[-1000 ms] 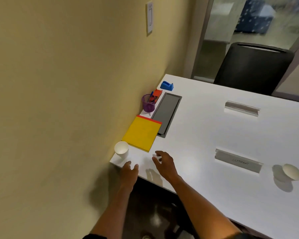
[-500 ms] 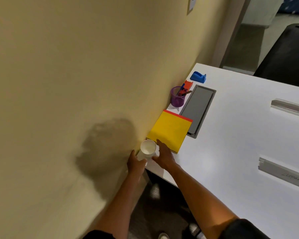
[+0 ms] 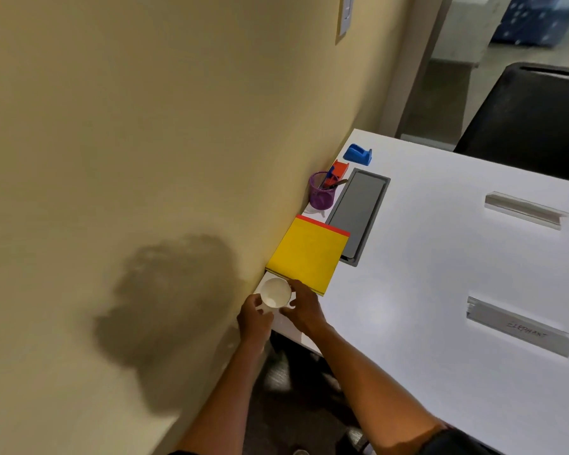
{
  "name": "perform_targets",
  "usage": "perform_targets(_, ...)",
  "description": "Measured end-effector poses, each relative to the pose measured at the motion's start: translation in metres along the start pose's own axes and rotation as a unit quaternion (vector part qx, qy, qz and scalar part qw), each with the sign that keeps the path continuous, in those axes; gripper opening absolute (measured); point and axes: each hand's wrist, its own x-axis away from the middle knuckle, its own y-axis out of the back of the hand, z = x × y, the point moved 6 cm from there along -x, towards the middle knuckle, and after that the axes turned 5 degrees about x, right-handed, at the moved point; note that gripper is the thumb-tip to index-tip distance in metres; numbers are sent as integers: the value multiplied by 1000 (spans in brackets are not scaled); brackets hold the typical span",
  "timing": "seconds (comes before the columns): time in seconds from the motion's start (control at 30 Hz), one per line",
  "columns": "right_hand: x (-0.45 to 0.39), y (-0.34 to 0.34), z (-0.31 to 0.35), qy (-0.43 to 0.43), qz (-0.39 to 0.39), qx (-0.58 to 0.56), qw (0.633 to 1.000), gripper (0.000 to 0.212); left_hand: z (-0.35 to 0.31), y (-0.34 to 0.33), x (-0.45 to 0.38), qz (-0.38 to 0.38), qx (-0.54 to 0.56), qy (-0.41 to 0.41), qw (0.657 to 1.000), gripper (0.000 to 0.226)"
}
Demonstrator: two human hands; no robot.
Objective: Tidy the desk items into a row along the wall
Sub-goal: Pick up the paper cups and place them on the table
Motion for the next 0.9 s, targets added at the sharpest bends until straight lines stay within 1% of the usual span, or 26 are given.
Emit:
perform_targets(0.17, 22, 43, -7, 9, -27, -11, 1000, 59, -17, -20, 25, 5, 16, -58, 998, 36)
perform_targets(0.37, 58, 123, -39, -9, -93, -38, 995, 59, -57, -74, 65, 41, -2, -146, 988, 34)
perform_targets(0.43, 76, 154, -53, -23, -119, -41, 992, 58, -67, -98, 82, 65, 5, -171, 983, 35)
perform_targets(0.53, 108, 200, -74, -45, -163, -52, 984, 56, -87, -138, 114, 123, 29, -168, 978, 34)
perform_targets(0.63, 147, 249, -95, -55, -206, -50, 976, 57, -108, -178, 155, 178, 22, -184, 966, 34)
perform_targets(0.9, 267, 357, -155, -79, -282, -48, 955, 61, -138, -261, 291, 271, 15, -240, 932, 34)
